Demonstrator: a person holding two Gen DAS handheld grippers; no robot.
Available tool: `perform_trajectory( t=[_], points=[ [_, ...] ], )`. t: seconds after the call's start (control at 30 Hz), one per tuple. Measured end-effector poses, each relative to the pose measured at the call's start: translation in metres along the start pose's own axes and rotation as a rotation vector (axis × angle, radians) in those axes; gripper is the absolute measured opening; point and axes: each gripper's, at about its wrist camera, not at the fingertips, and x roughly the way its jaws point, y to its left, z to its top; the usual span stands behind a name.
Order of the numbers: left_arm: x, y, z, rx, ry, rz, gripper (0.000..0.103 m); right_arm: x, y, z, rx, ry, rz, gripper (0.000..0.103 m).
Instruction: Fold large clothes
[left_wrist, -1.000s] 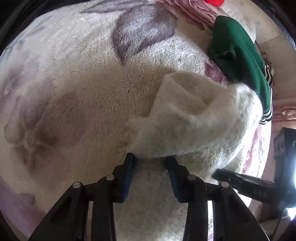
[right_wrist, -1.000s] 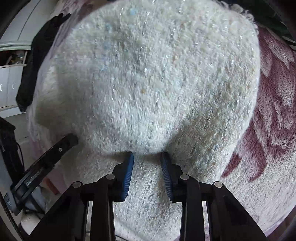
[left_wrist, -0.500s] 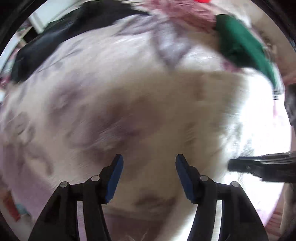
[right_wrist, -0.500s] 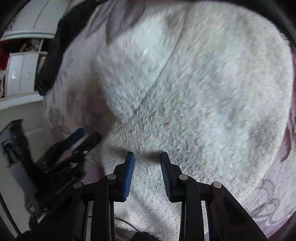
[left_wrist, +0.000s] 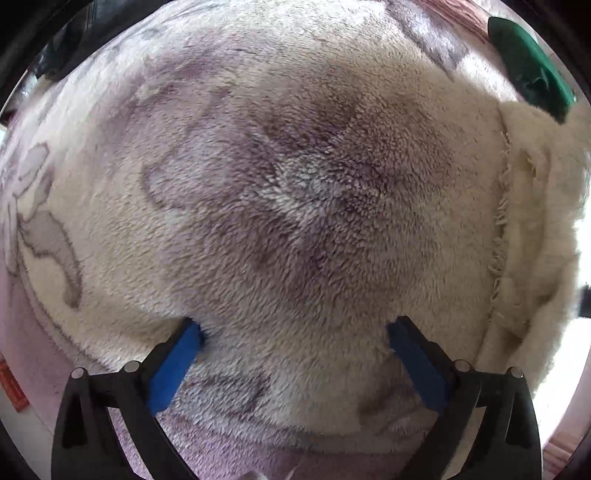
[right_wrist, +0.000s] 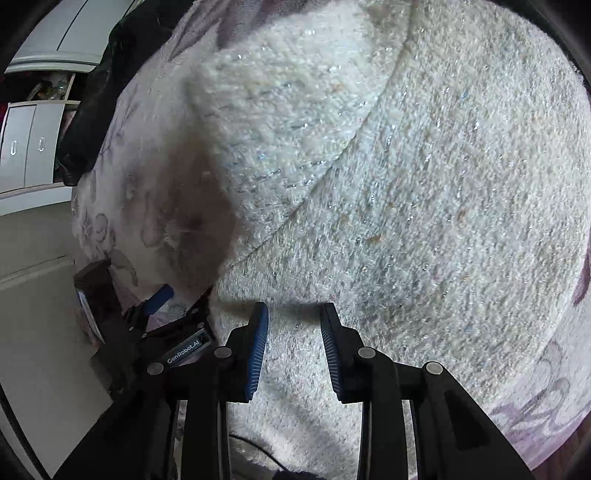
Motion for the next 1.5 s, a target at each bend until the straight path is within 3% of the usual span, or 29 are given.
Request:
perform_trajectory(
  t=[0.07,0.17,0.23,0.33,0.43,0.5,0.53,0.6,0.63,0.67,0.7,0.73,0.77,0.8,0.83,0.93,1.0,1.07,1.13,1.2,1.27,1.3,1.37,1.43,1.5],
  points=[
    [0.003,-0.007,0.003,0.021,0.003,0.029,0.103,0.024,-0.007,0.005,0.026,0.016,0.004,0.032],
    [0.001,-0.005,0.008,0.012,0.022,-0.004,0.103,0.001,-0.005,0.011,0.022,0.042,0.03,0.034],
    [-0.002,0.004,0.013,-0.004,0.041,-0.051,0.103,-0.027,-0.015,-0.006,0.034,0.02,0.113,0.042],
    [-0.026,0.028,0.0,-0.055,0.053,-0.159,0.103,-0.06,-0.051,-0.063,0.081,-0.03,0.21,0.056],
    [-0.061,0.037,-0.035,-0.075,0.028,-0.291,0.103,-0.07,-0.084,-0.105,0.127,-0.038,0.211,0.059],
    [-0.072,0.035,-0.06,-0.059,0.053,-0.339,0.103,-0.054,-0.108,-0.154,0.192,-0.012,0.207,0.059],
    [-0.075,0.03,-0.075,-0.038,0.063,-0.339,0.103,-0.04,-0.111,-0.187,0.221,0.002,0.212,0.059],
    [-0.079,0.02,-0.095,-0.004,0.058,-0.321,0.103,-0.007,-0.146,-0.219,0.319,0.059,0.197,0.059],
    [-0.076,0.013,-0.103,0.005,0.061,-0.315,0.094,0.007,-0.158,-0.235,0.36,0.075,0.193,0.059],
    [-0.071,0.005,-0.111,0.011,0.071,-0.317,0.065,0.022,-0.17,-0.251,0.406,0.092,0.192,0.059],
    [-0.069,-0.001,-0.12,0.016,0.091,-0.339,0.049,0.032,-0.176,-0.26,0.436,0.103,0.205,0.059],
    [-0.07,-0.004,-0.127,0.021,0.106,-0.35,0.024,0.04,-0.183,-0.27,0.458,0.113,0.237,0.059],
    [-0.069,-0.008,-0.13,0.032,0.112,-0.349,0.015,0.047,-0.186,-0.277,0.47,0.115,0.265,0.059],
    [-0.071,-0.012,-0.133,0.045,0.098,-0.35,0.015,0.05,-0.187,-0.283,0.469,0.095,0.273,0.054],
    [-0.074,-0.014,-0.137,0.054,0.078,-0.348,0.014,0.05,-0.186,-0.285,0.467,0.07,0.267,0.032],
    [-0.085,-0.017,-0.142,0.057,0.056,-0.364,0.012,0.033,-0.189,-0.297,0.467,-0.009,0.215,0.013],
    [-0.095,0.008,-0.16,0.058,0.053,-0.369,0.011,0.018,-0.19,-0.31,0.42,-0.055,0.157,0.01],
    [-0.081,0.015,-0.167,0.067,0.073,-0.312,0.01,0.022,-0.194,-0.312,0.391,-0.048,0.116,0.009],
    [-0.066,0.03,-0.174,0.032,0.112,-0.289,0.01,0.031,-0.202,-0.311,0.412,-0.018,0.145,0.009],
    [-0.06,0.05,-0.18,-0.036,0.153,-0.345,0.01,0.04,-0.21,-0.309,0.417,0.014,0.221,0.01],
    [-0.06,0.067,-0.18,-0.108,0.171,-0.467,0.012,0.037,-0.222,-0.306,0.427,0.018,0.292,0.012],
    [-0.061,0.074,-0.18,-0.145,0.179,-0.532,0.012,0.034,-0.227,-0.308,0.428,0.016,0.325,0.014],
    [-0.061,0.085,-0.18,-0.194,0.185,-0.63,0.015,0.029,-0.241,-0.313,0.433,-0.013,0.382,0.031],
    [-0.056,0.089,-0.178,-0.24,0.19,-0.685,0.026,0.03,-0.256,-0.317,0.442,-0.021,0.43,0.081],
    [-0.053,0.099,-0.178,-0.284,0.19,-0.753,0.034,0.039,-0.262,-0.318,0.431,-0.018,0.477,0.088]
  ],
)
